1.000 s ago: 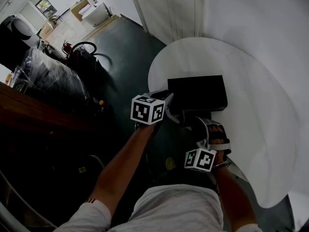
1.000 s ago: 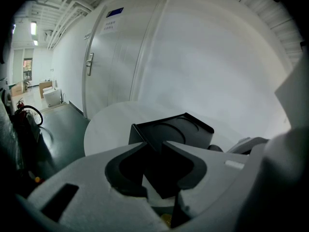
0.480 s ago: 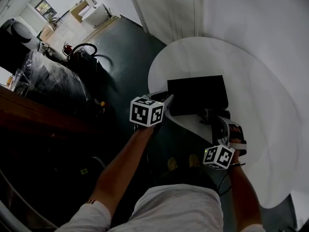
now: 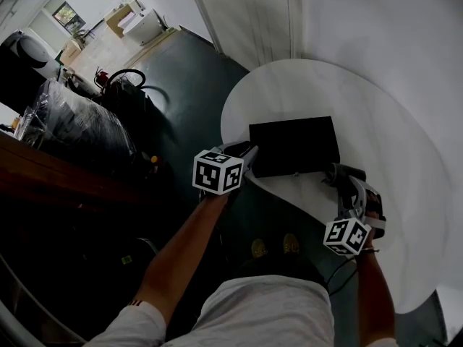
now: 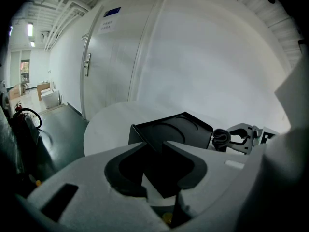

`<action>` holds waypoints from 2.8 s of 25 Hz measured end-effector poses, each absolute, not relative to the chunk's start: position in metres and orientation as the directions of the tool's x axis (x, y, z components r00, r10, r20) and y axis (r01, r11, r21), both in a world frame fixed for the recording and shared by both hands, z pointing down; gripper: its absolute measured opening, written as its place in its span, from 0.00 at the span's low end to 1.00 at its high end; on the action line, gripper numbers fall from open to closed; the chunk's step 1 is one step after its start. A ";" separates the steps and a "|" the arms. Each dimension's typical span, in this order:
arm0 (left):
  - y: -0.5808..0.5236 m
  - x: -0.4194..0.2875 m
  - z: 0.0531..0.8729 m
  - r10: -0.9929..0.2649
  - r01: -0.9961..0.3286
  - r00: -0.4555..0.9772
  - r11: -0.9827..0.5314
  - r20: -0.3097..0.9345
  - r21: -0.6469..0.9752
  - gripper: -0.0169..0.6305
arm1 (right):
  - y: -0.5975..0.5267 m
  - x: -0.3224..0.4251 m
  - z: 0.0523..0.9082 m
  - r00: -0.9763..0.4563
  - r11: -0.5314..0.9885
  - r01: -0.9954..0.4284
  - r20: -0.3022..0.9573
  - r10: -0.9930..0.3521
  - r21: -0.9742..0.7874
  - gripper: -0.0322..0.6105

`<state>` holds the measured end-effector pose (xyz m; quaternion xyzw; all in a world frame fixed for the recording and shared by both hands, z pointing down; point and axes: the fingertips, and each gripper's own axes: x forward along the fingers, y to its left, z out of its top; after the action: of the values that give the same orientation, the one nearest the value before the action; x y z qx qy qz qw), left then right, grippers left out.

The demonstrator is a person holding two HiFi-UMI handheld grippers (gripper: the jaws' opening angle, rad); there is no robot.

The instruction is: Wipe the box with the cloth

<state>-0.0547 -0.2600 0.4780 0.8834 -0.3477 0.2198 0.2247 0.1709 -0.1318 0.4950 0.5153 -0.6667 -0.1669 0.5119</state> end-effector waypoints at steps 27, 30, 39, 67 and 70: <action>-0.211 -0.039 0.310 -0.580 -0.595 0.802 -0.799 0.146 0.091 0.16 | -0.164 0.108 0.292 -0.488 0.501 -0.864 0.163 -0.857 0.044 0.20; -0.202 -0.035 0.291 -0.569 -0.574 0.818 -0.816 0.085 0.066 0.15 | -0.165 0.094 0.279 -0.539 0.543 -0.840 0.114 -0.834 0.000 0.20; -0.184 -0.032 0.251 -0.565 -0.564 0.824 -0.825 -0.054 0.024 0.12 | -0.158 0.055 0.250 -0.663 0.663 -0.748 -0.002 -0.749 -0.028 0.20; -0.156 -0.029 0.233 -0.554 -0.561 0.814 -0.828 -0.175 0.013 0.05 | -0.142 0.037 0.230 -0.716 0.726 -0.686 -0.132 -0.685 -0.047 0.20; -0.155 -0.028 0.234 -0.547 -0.553 0.820 -0.833 -0.171 0.016 0.05 | -0.142 0.037 0.231 -0.714 0.724 -0.689 -0.130 -0.688 -0.047 0.20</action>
<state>-0.0278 -0.1552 0.2336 0.9537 -0.2882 -0.0847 -0.0170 0.0368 -0.1418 0.2308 0.3717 -0.9258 -0.0026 -0.0694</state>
